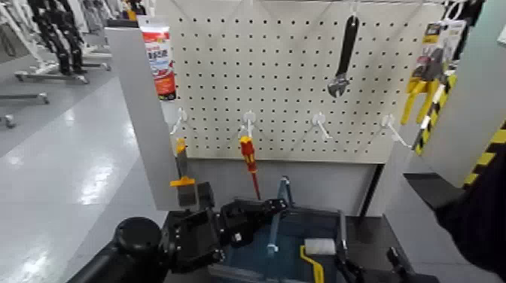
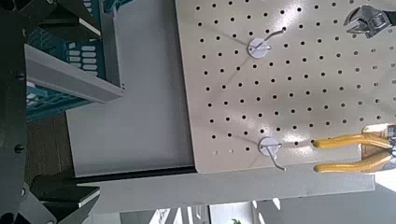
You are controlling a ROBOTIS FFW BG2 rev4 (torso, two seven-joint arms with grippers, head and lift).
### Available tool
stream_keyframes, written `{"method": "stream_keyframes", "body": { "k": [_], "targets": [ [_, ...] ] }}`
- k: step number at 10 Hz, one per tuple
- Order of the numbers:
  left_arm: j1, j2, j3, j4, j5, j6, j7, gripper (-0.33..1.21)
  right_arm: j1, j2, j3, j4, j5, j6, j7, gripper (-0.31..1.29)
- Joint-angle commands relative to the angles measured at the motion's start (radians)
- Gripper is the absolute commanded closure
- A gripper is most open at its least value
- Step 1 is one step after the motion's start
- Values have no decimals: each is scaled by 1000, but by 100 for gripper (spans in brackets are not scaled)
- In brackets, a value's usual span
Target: Grasp the handle of the crate.
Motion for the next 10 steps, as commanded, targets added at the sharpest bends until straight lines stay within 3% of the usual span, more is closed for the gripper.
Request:
{"method": "stream_keyframes", "body": {
  "k": [1, 4, 8, 10],
  "targets": [
    [65, -16, 32, -51, 31, -18, 25, 115, 4, 5, -5, -2, 0, -5, 0, 13],
    [144, -27, 66, -91, 74, -41, 75, 115, 6, 3, -6, -2, 0, -5, 0, 13],
    [214, -16, 49, -253, 167, -85, 147, 115, 6, 2, -6, -2, 0, -11, 0, 13],
    [277, -17, 75, -319, 206, -90, 203, 115, 7, 0, -8, -3, 0, -15, 0, 13]
  ]
}}
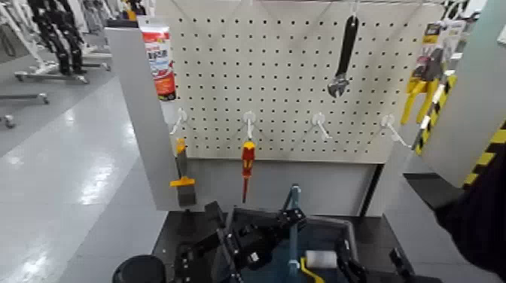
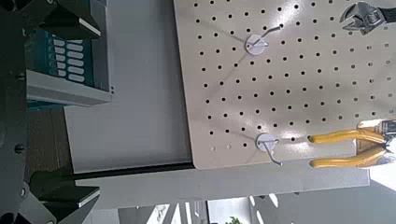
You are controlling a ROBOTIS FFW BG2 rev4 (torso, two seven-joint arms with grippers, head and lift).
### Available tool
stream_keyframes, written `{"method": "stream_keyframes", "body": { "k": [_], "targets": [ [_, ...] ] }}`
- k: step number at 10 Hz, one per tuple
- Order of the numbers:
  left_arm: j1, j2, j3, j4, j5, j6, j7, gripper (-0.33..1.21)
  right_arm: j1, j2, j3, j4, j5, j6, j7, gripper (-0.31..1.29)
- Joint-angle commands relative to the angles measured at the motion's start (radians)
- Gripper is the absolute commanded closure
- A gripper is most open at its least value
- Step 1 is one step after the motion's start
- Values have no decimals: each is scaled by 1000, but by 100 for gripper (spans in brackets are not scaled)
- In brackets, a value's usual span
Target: Grasp the handle of the crate.
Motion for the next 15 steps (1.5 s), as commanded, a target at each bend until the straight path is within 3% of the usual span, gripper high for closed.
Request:
{"method": "stream_keyframes", "body": {
  "k": [1, 5, 9, 15],
  "targets": [
    [84, 1, 38, -86, 39, -3, 51, 115, 3, -1, -2, -1, 0, -7, 0, 13],
    [199, 13, 87, -213, 79, -24, 133, 115, 9, 1, -5, -4, 0, -21, 1, 13],
    [272, -2, 145, -307, 79, -50, 188, 116, 15, 4, -10, -17, 20, -21, -2, 13],
    [277, -4, 148, -307, 79, -50, 188, 116, 14, 4, -10, -18, 43, -21, 3, 13]
  ]
}}
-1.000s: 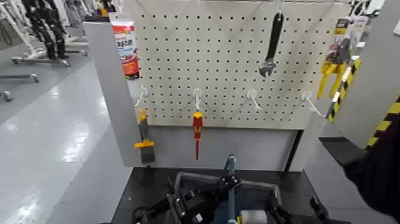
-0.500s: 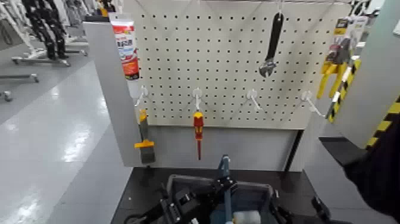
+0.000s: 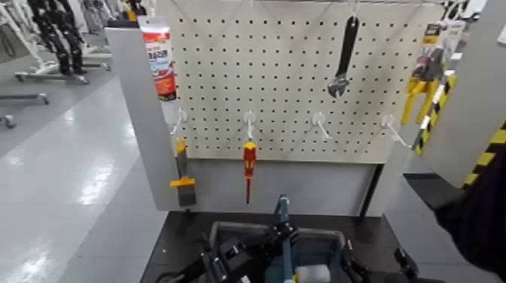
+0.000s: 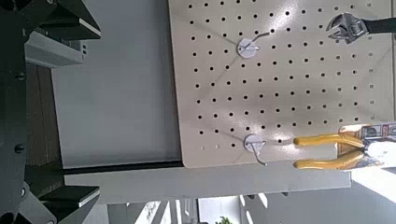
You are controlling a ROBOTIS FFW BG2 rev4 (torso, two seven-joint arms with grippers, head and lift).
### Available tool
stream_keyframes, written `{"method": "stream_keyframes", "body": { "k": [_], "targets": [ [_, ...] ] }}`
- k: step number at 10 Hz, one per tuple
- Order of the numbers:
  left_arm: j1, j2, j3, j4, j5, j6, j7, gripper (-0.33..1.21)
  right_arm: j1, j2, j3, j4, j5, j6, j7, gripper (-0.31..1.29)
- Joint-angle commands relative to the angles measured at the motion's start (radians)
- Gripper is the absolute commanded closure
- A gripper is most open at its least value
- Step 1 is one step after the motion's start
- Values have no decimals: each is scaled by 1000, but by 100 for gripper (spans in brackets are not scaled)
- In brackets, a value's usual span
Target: Grasp the handle of the crate.
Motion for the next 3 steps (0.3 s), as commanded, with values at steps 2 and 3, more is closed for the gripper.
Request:
{"method": "stream_keyframes", "body": {
  "k": [2, 3],
  "targets": [
    [-2, 0, -2, 1, 0, 0, 0, 116, -3, 8, -6, -3, 23, 3, 15, 13],
    [-2, 0, -2, 2, 0, 0, 0, 116, -1, 8, -8, -5, 23, 6, 20, 13]
  ]
}}
